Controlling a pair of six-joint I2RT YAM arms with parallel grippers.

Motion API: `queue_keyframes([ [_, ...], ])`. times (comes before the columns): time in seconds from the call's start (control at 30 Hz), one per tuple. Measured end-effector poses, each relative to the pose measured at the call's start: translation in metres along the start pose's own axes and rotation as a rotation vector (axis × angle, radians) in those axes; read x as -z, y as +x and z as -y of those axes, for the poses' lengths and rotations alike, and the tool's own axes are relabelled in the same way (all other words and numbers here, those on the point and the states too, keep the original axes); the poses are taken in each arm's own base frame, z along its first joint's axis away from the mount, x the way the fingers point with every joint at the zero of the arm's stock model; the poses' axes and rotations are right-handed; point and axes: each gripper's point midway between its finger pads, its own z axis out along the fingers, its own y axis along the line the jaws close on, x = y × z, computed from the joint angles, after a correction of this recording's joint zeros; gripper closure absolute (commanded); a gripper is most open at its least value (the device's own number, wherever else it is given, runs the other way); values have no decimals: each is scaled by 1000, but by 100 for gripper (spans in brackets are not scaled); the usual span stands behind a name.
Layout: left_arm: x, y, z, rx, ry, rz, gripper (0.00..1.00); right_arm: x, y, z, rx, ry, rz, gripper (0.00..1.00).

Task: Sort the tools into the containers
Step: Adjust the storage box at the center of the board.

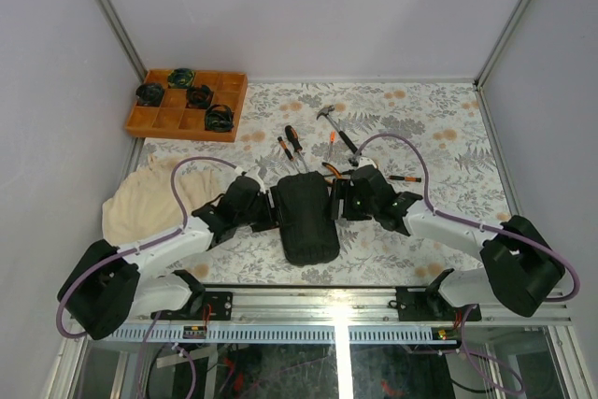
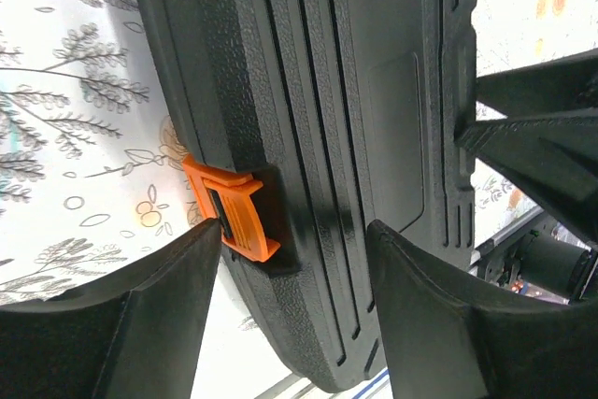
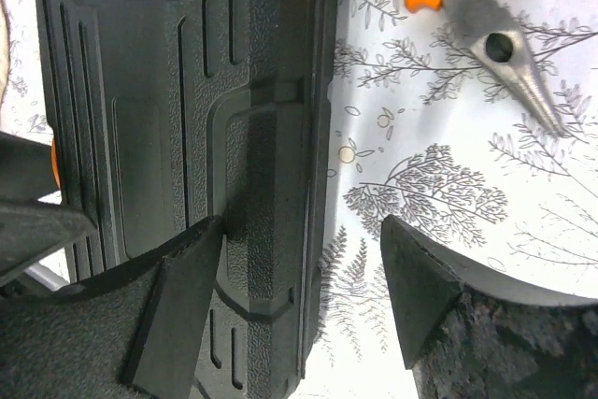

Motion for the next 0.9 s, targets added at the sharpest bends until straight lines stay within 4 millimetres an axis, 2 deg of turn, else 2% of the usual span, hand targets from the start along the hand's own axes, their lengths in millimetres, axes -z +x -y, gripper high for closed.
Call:
queue_keyframes([
  [0.27,-12,13,12,-18,23,-42,40,9,-6,11,10,56,39,25],
  [0.43,-10,4,13,-20,-5,-5,37,12,-3,10,35,37,36,24],
  [0.63,2,-10,13,-5,-33,66,37,12,-3,8,55,21,36,23],
  [0.9,9,-16,2,28,-96,111,48,6,-2,6,63,9,28,29],
])
